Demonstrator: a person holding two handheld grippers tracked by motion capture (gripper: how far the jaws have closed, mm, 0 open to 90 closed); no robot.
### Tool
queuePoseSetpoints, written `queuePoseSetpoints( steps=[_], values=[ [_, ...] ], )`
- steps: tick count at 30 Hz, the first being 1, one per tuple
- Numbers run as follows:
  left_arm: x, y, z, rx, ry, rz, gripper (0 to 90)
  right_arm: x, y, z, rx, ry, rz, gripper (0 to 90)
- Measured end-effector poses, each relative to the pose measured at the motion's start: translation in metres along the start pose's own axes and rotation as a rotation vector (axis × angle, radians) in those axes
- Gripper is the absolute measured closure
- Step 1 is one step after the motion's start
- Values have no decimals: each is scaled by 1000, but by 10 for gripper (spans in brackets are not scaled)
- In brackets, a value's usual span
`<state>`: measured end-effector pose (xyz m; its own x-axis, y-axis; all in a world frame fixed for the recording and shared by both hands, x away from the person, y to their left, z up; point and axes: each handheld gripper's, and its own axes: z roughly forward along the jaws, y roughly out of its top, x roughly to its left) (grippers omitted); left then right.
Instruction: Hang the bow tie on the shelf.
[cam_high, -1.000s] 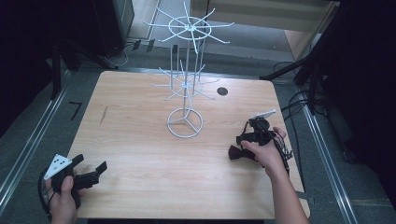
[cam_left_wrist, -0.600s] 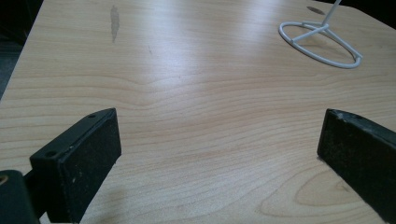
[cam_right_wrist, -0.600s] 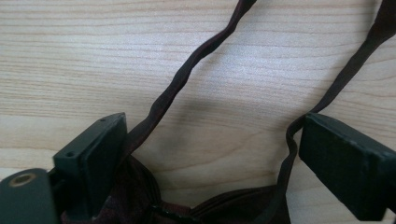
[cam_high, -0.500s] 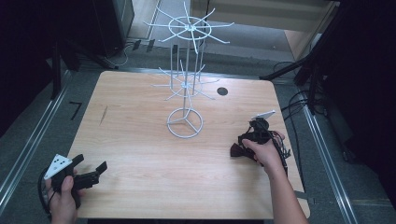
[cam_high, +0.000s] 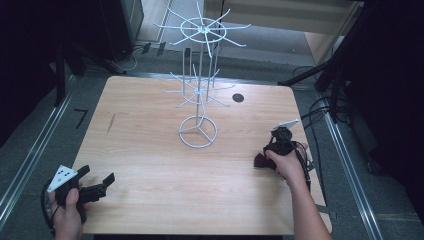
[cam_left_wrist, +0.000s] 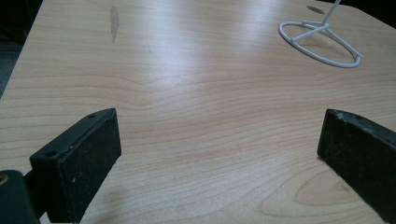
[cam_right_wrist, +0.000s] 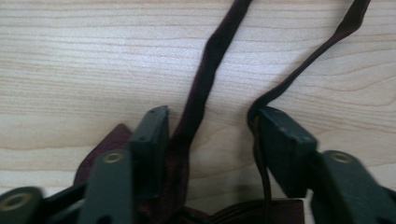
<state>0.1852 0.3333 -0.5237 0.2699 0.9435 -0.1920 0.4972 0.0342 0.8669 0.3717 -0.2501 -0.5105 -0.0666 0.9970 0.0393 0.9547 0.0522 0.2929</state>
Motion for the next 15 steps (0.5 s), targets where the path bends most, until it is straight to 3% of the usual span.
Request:
queuePoseSetpoints(
  steps=[6, 9, 13, 15],
  values=[
    [0, 0, 0, 0, 0, 0, 2, -8, -4, -2, -21, 8, -28, 803],
    [0, 0, 0, 0, 0, 0, 2, -10, -5, -2, -31, 14, -37, 878],
    [0, 0, 0, 0, -2, 0, 2, -12, -8, -2, -53, 21, -54, 896],
    [0, 0, 0, -1, -1, -3, 2, -12, -12, -2, -101, 27, -68, 899]
  ],
)
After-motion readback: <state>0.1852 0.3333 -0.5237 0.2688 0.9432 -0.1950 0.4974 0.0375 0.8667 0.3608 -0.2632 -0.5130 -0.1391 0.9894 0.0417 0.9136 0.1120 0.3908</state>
